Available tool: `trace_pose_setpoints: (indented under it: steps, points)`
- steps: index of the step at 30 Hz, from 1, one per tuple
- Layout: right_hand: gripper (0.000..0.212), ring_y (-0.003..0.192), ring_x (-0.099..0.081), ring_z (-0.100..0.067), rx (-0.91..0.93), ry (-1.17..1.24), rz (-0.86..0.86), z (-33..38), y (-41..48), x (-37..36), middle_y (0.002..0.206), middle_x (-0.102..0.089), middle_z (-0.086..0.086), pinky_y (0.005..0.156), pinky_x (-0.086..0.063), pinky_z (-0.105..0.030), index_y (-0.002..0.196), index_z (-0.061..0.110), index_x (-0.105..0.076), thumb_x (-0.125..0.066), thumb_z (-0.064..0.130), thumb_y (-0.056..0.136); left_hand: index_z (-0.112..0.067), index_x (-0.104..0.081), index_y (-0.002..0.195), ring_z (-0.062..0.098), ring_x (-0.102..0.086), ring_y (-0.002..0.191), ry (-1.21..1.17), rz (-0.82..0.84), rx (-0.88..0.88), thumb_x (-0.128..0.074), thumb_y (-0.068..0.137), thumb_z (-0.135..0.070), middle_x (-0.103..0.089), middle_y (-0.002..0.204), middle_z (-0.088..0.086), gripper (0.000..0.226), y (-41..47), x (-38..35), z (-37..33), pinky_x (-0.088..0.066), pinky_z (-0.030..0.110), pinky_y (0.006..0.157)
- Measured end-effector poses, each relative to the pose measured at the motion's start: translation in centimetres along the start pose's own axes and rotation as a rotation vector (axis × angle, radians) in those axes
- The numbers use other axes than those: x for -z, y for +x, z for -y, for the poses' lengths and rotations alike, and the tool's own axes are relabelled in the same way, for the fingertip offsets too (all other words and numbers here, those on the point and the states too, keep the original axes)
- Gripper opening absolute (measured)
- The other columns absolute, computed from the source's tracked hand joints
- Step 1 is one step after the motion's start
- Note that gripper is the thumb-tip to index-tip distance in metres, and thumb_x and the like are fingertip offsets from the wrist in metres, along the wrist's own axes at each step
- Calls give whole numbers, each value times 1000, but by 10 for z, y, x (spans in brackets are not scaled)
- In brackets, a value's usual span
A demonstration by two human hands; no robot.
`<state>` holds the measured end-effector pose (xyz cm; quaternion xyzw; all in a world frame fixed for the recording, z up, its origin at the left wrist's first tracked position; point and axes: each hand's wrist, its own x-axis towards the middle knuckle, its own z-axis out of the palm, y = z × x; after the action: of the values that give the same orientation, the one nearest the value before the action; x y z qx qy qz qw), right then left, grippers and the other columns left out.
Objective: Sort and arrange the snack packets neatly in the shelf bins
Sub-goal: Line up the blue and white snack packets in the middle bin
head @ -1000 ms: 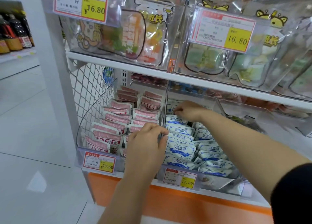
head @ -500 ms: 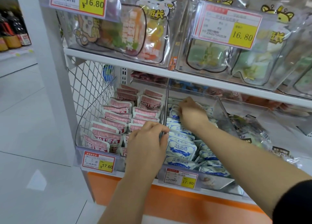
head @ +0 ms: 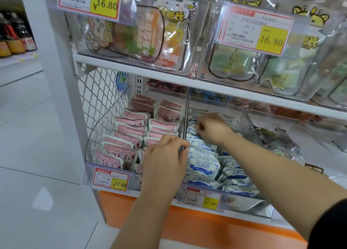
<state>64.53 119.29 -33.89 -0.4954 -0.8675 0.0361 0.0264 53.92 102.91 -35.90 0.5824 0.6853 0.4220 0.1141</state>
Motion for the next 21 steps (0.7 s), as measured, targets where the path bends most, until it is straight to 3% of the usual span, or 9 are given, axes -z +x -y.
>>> trace_pose_setpoints:
  steps: [3, 6, 9, 12, 15, 18, 21]
  points:
    - [29, 64, -52, -13, 45, 58, -142, -2, -6, -5, 65, -54, 6, 68, -39, -21, 60, 20, -51, -52, 0, 82, -30, -66, 98, 7, -55, 77, 7, -5, -2, -55, 91, -28, -55, 100, -14, 13, 1, -2, 1, -46, 41, 89]
    - [32, 65, -51, -11, 22, 169, -130, -4, -5, -11, 66, -53, 8, 71, -41, -22, 60, 21, -47, -54, 0, 83, -30, -66, 99, 8, -56, 78, 11, 3, 1, -53, 92, -28, -55, 102, -13, 15, 2, -5, 1, -46, 41, 90]
    - [7, 80, -52, -12, 18, 202, 29, -12, 0, 0, 94, -64, -1, 73, -36, -21, 90, 13, -63, -57, 10, 90, -29, -66, 99, 7, -57, 77, 10, 5, 0, -52, 92, -28, -54, 103, -13, 15, 3, -5, 0, -46, 41, 90]
    - [26, 91, -55, -12, 58, 250, 110, -17, 2, 9, 118, -61, 0, 76, -40, -20, 117, 16, -59, -58, 19, 91, -30, -66, 99, 6, -54, 79, 10, 9, 10, -52, 92, -28, -52, 102, -15, 15, 4, -6, -1, -46, 41, 90]
    - [40, 87, -56, -7, 2, 440, -32, -16, 3, 9, 125, -52, 7, 70, -40, -8, 124, 24, -51, -64, 28, 87, -29, -66, 100, 8, -55, 80, 21, -8, 2, -53, 92, -28, -52, 103, -13, 16, 3, -8, -2, -46, 41, 89]
    - [57, 115, -52, -18, -93, 386, -69, -20, 9, 5, 140, -42, 3, 92, -39, -24, 138, 27, -38, -60, 39, 87, -29, -66, 102, 10, -55, 77, 19, -21, 5, -54, 92, -27, -53, 105, -11, 16, 3, -11, -2, -46, 41, 89]
    - [51, 114, -53, -22, -84, 268, 18, -20, 10, -1, 134, -50, -4, 88, -40, -28, 135, 18, -43, -53, 42, 91, -29, -67, 101, 9, -54, 75, 4, -21, -3, -55, 91, -25, -52, 105, -12, 15, 4, -10, -2, -47, 42, 88]
